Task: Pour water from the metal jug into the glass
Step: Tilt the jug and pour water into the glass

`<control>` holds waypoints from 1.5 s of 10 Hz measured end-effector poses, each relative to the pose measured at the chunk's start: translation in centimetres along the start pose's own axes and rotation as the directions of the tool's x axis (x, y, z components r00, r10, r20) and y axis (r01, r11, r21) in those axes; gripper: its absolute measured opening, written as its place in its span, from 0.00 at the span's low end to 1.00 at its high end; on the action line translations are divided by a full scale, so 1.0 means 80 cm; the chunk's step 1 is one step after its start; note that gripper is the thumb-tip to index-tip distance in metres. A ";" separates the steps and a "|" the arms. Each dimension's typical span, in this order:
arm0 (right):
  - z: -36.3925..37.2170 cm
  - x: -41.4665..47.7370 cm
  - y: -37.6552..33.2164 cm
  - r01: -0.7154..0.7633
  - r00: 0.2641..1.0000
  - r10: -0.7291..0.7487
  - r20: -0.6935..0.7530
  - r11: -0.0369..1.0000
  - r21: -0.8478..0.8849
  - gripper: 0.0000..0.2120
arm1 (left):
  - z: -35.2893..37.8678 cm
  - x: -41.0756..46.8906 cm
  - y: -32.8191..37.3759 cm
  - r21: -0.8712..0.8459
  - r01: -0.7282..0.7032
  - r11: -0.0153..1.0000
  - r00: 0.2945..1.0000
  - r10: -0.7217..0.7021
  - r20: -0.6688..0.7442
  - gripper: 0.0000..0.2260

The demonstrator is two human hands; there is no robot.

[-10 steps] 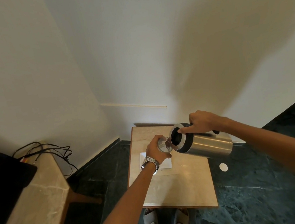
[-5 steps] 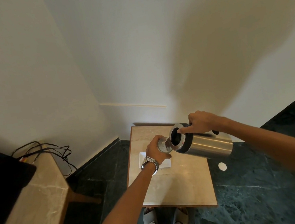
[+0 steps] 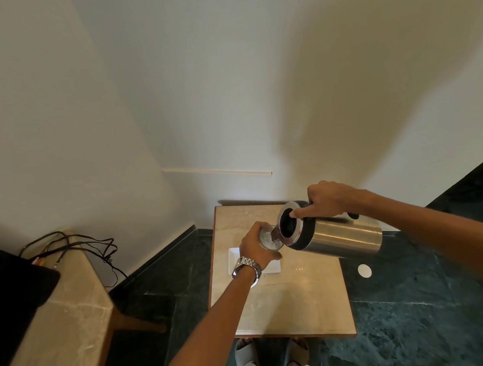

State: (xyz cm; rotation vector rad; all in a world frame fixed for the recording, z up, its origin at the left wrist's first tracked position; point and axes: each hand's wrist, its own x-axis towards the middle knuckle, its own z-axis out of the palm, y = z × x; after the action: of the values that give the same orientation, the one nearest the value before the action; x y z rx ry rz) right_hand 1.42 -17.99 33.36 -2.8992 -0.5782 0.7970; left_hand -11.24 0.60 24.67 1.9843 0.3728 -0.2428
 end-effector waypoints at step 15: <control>0.003 -0.008 0.000 -0.019 1.000 0.019 -0.009 0.999 0.033 0.26 | 0.005 0.005 -0.004 -0.042 0.000 0.999 1.000 0.001 0.005 0.32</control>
State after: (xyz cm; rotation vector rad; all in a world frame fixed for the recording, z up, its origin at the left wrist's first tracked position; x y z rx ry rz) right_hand 0.83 -18.24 33.46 -2.8812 -0.5319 0.7878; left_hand -11.03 0.40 24.08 1.9418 0.3712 -0.2379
